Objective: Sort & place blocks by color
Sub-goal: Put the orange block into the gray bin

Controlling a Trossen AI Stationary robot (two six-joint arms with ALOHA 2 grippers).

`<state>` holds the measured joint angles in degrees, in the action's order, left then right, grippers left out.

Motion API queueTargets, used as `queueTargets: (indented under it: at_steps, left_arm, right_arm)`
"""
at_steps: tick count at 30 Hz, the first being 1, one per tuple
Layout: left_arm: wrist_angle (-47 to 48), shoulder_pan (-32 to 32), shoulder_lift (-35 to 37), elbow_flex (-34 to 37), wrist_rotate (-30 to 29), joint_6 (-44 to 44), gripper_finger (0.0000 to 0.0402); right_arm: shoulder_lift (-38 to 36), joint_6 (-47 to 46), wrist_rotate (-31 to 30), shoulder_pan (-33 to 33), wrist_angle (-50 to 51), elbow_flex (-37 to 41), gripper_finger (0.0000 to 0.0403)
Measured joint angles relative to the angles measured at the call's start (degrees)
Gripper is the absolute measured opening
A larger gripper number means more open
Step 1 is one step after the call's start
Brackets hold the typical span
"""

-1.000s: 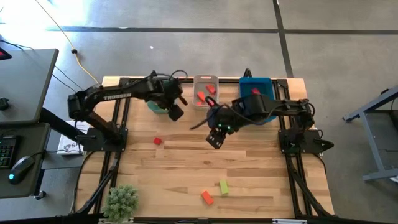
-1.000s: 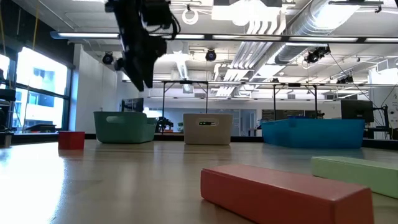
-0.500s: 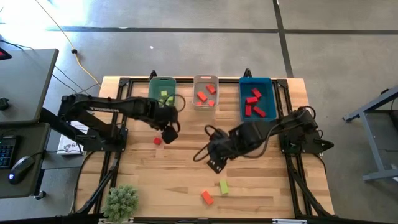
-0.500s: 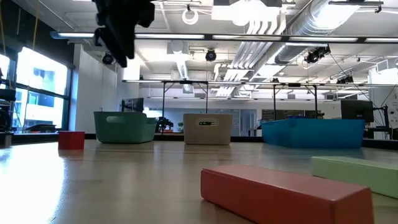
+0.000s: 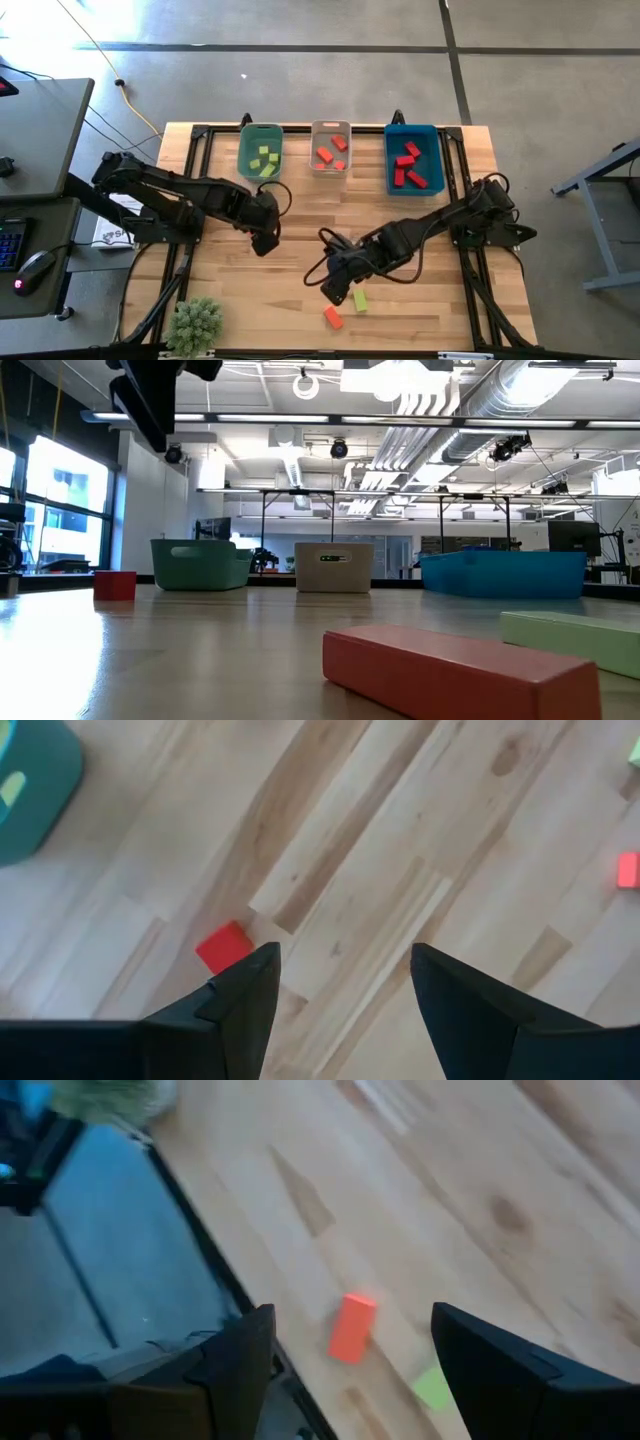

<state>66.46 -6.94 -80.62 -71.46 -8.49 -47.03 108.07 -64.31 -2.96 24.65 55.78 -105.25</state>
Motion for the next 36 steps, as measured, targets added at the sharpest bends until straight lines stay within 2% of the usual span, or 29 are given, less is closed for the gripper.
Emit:
queueTargets:
  at_steps: [9, 30, 36]
  left_arm:
    - [0.0, -4.0, 0.0, 0.0, -0.1, -4.9, 0.0214]
    - [-0.2, -5.6, 0.0, 0.0, 0.0, -6.9, 0.0214]
    - [-0.2, -5.6, 0.0, 0.0, 0.0, -6.9, 0.0214]
  right_arm:
    - [0.1, 0.0, 0.0, 1.9, -11.1, 7.0, 0.0256]
    - [1.6, 1.3, -6.0, 6.5, -30.8, 6.7, 0.0256]
    - [1.5, 1.6, -7.3, 7.1, -32.4, 6.6, 0.0256]
